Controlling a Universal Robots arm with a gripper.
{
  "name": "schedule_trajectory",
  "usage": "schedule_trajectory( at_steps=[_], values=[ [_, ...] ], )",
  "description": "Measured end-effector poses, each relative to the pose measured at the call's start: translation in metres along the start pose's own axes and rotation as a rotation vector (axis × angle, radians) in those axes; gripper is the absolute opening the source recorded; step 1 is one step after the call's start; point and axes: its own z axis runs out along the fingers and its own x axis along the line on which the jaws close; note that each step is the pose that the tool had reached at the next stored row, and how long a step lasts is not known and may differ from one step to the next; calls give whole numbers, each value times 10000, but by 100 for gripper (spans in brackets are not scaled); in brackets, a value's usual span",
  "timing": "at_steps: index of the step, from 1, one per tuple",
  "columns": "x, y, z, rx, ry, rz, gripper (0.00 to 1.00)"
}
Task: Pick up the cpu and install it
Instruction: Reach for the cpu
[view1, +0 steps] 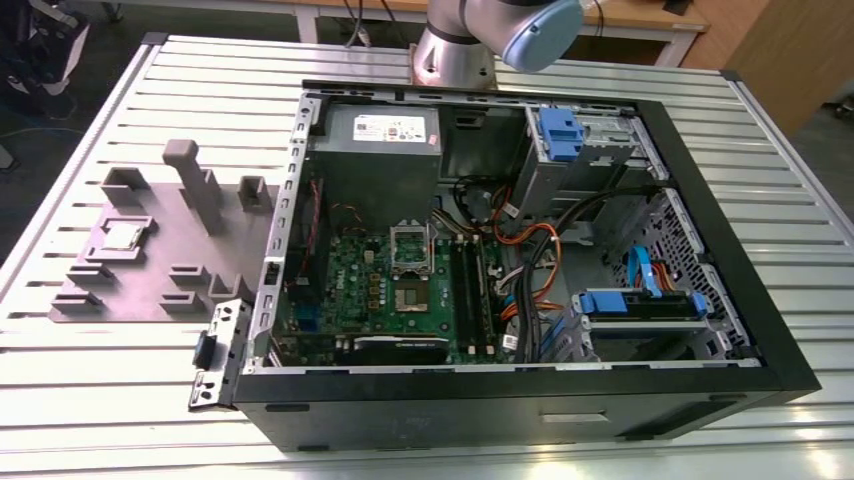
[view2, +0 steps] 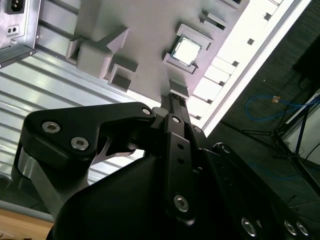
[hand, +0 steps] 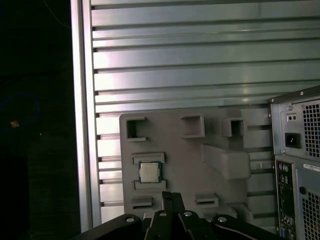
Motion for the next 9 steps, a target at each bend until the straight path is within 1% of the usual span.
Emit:
schedule_trajectory(
  at_steps=[3,4,9],
  values=[
    [34,-3,6,0,4,0,11],
    [59,-5,10,0,9,0,11],
    [63,-5,12,0,11,1,11]
  ],
)
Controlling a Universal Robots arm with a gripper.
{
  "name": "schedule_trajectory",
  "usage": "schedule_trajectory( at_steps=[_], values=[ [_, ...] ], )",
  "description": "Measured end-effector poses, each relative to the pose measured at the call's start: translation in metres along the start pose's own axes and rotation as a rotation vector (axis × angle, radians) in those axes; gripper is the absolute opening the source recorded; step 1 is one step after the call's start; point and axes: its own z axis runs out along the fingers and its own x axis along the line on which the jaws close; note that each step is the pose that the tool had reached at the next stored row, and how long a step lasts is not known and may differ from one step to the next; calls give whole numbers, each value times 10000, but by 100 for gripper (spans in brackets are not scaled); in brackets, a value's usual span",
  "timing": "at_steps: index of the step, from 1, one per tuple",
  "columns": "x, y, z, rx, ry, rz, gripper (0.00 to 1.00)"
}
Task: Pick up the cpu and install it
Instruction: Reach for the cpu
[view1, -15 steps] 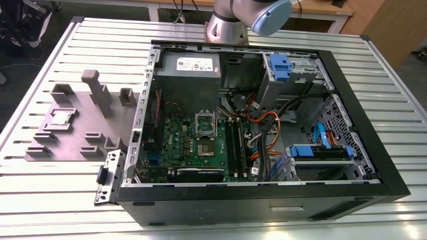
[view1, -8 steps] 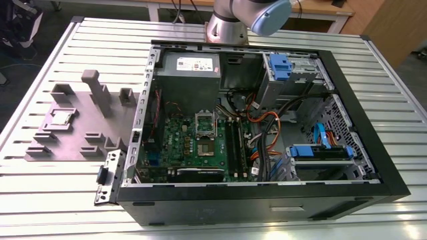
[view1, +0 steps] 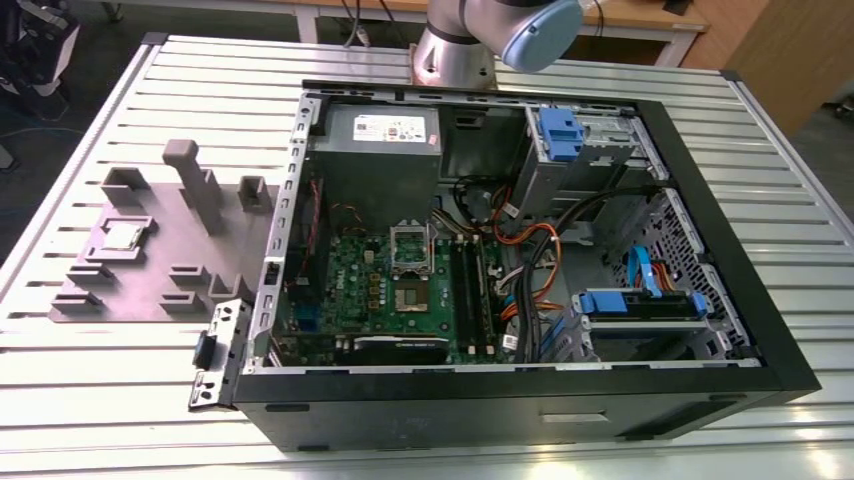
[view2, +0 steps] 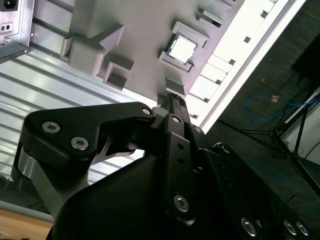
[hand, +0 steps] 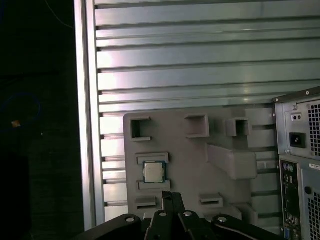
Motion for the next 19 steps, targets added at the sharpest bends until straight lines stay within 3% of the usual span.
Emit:
schedule_trajectory(
  at_steps=[6,14,19],
  values=[
    [2,-1,1,0,0,0,11],
    [141,-11,10,1,4,0,11],
    [154,-13,13,0,5,-1,11]
  ],
)
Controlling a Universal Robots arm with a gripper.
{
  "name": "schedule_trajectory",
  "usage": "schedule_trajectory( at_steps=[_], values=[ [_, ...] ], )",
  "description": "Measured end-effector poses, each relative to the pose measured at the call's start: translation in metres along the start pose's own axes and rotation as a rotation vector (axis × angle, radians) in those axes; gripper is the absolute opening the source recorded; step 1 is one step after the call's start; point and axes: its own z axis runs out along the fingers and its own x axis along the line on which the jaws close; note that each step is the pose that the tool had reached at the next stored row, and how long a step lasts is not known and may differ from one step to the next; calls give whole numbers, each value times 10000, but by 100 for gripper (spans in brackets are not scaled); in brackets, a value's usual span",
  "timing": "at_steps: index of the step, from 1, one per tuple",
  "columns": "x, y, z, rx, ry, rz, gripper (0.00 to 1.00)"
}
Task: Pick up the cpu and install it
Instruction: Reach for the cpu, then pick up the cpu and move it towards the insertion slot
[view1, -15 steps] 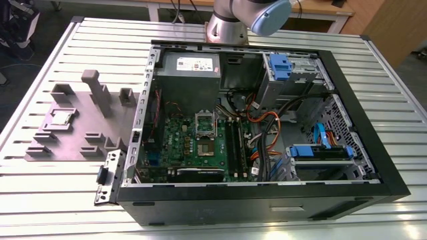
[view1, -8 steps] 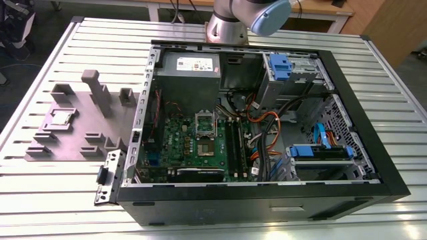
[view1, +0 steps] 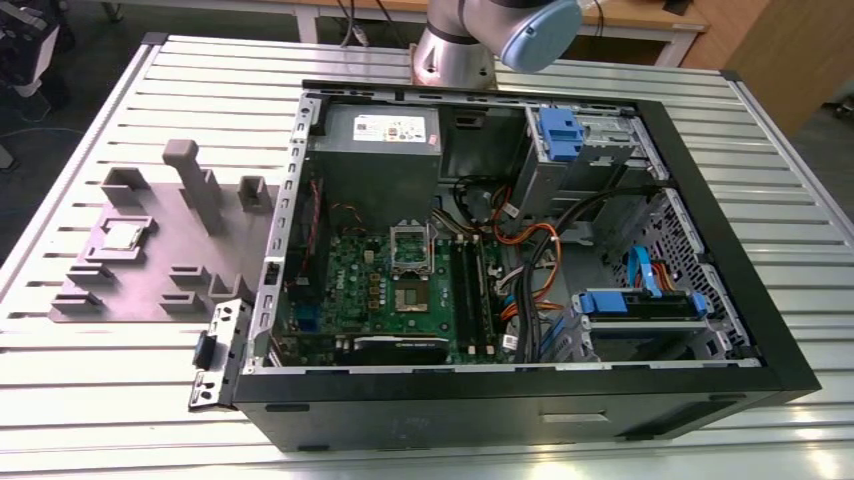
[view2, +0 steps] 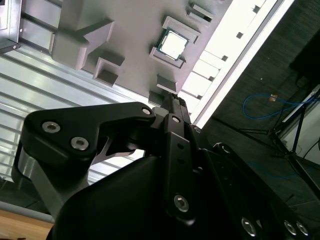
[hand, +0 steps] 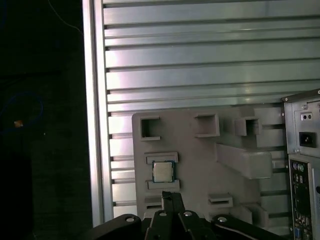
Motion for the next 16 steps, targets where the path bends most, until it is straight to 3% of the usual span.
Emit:
schedule_trajectory(
  at_steps=[11,16],
  values=[
    [5,-1,4,-1,2,-55,11],
    [21,-4,47,12,0,-41,11]
  ],
)
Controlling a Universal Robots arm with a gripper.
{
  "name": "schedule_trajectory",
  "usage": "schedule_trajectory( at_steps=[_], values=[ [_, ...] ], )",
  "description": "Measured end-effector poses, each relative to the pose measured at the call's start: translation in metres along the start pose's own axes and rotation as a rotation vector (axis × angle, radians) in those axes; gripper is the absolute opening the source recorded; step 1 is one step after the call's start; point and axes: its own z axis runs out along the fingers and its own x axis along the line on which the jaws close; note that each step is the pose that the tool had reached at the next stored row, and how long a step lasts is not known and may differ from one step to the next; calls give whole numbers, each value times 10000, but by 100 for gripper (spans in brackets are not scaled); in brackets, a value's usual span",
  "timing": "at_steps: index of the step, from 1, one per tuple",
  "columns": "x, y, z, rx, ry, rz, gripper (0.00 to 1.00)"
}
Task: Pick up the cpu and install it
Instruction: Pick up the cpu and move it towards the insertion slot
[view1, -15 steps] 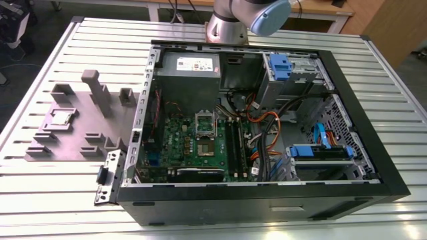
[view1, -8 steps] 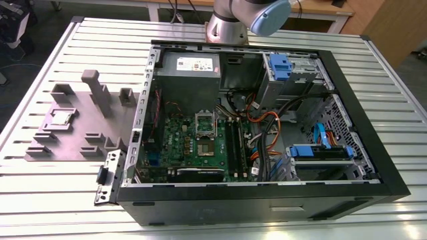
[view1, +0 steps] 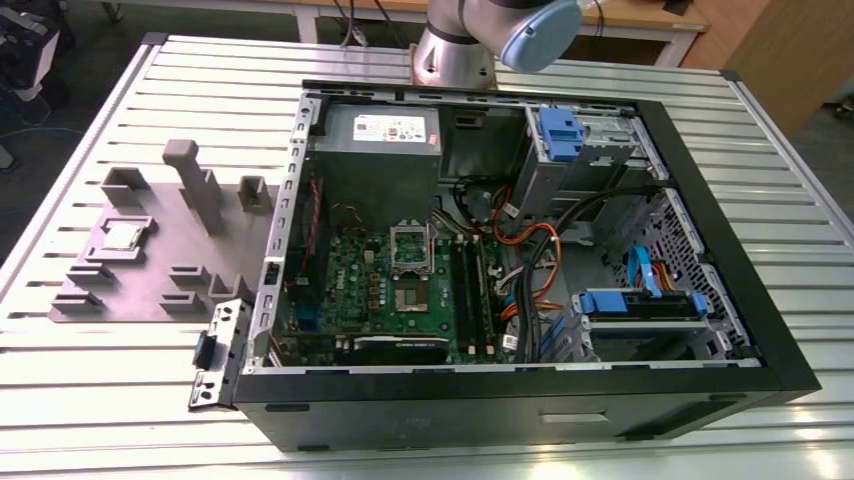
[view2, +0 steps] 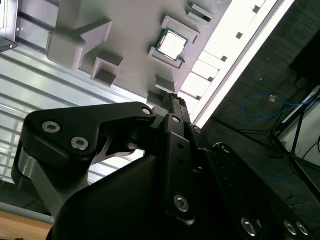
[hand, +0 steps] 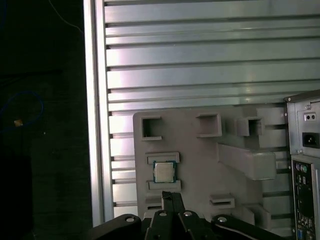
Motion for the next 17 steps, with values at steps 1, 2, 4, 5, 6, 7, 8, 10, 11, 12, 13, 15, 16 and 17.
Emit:
schedule_trajectory(
  at_steps=[1,2,4,5,6,7,8,10,11,12,13,15,16,17],
  values=[
    [0,0,6,4,2,3,11],
    [0,0,10,6,2,4,11],
    [1,0,14,6,1,5,11],
    [1,0,14,6,1,4,17],
    [1,0,14,6,1,5,17],
    [1,0,15,5,0,5,23],
    [1,0,15,6,0,4,29],
    [1,0,15,5,0,5,35],
    [1,0,15,6,1,4,41],
    [1,0,15,5,0,4,47],
    [1,0,16,6,0,4,47],
    [1,0,18,5,-1,4,53],
    [1,0,22,4,-3,5,59],
    [1,0,26,4,-2,4,59]
  ],
)
